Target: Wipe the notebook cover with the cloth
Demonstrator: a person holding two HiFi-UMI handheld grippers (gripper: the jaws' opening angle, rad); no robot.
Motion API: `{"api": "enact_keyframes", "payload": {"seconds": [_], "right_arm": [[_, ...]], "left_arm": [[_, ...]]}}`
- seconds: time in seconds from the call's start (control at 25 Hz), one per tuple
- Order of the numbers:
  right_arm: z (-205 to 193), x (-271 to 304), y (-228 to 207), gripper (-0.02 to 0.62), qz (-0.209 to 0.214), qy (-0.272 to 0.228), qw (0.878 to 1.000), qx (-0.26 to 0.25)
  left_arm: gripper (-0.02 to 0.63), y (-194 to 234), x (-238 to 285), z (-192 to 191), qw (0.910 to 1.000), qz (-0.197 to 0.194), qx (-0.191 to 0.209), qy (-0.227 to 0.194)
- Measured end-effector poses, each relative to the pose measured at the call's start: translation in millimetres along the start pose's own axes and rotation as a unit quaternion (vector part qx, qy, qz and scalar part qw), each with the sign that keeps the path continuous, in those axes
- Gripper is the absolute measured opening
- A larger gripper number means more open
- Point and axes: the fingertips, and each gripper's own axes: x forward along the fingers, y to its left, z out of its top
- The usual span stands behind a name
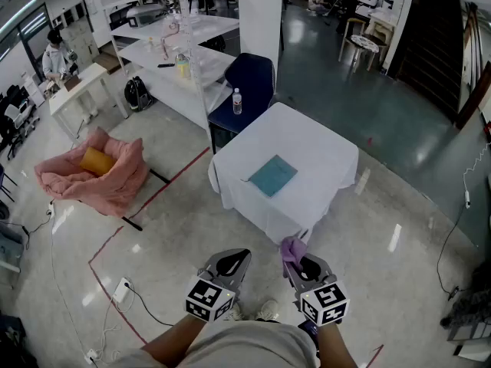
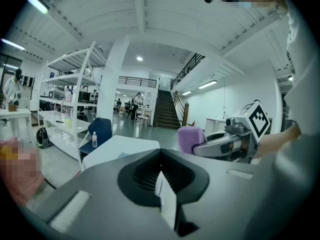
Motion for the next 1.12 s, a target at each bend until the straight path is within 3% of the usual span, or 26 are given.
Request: {"api": "enact_keyframes", "payload": {"seconds": [0.32, 0.56, 1.12], "right_arm": [[-4, 2, 1, 0.106, 0.008, -0.002, 1.000, 0.001], [2, -4, -10, 0.110, -0.009, -0.020, 1.000, 0.009], [-1, -17, -29, 0.110, 0.018, -0.021, 1.000, -0.004]], "left_arm": [[0.000, 0, 2, -5, 1.0000, 0.004, -0.003, 0.003], [0.000, -6, 5, -3, 1.0000, 0.005, -0.003, 0.002], [0.000, -25, 24, 1, 0.9997, 0.022, -0.001, -0.006]]}}
